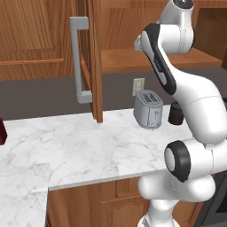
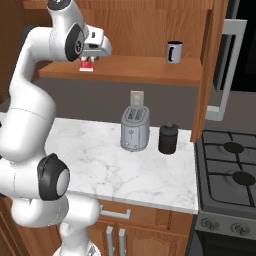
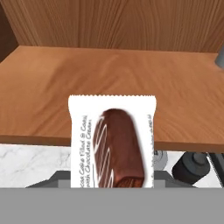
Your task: Pick the bar and yogurt from the counter and place them in the cabinets closest to them.
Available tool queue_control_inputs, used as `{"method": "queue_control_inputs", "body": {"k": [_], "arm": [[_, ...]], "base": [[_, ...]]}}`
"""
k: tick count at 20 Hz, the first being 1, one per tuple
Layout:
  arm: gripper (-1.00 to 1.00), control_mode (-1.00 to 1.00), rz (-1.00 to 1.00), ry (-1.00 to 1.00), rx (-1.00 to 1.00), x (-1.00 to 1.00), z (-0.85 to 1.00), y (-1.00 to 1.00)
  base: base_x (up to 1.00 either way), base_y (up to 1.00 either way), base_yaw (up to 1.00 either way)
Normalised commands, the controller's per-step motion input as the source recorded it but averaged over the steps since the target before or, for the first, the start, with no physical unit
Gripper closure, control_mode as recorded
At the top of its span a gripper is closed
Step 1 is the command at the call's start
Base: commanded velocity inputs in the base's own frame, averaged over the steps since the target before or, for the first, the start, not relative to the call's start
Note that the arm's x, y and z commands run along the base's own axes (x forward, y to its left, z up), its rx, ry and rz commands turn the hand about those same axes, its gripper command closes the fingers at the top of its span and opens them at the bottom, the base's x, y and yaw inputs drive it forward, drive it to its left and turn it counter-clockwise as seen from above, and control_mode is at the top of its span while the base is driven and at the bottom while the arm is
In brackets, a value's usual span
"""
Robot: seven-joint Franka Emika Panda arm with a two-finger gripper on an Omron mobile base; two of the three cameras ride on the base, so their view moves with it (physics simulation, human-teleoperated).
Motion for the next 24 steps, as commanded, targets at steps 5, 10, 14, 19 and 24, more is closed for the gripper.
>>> {"method": "queue_control_inputs", "body": {"k": [5, 10, 14, 19, 24], "arm": [[1.0, -1.0, 0.0, -0.02, 0.0, 0.25, -0.15, 0.0], [1.0, -1.0, 0.0, -0.02, 0.0, 0.17, -0.24, 0.0], [1.0, -1.0, 0.0, -0.06, 0.0, 0.2, -0.08, 0.0], [1.0, -1.0, 0.0, -0.07, 0.0, 0.33, -0.02, 0.0], [1.0, -1.0, 0.0, -0.04, 0.0, 0.43, -0.02, 0.0]], "base": [[0.0, 0.0, 0.0], [0.0, 0.0, 0.0], [0.0, 0.0, 0.0], [0.0, 0.0, 0.0], [0.0, 0.0, 0.0]]}}
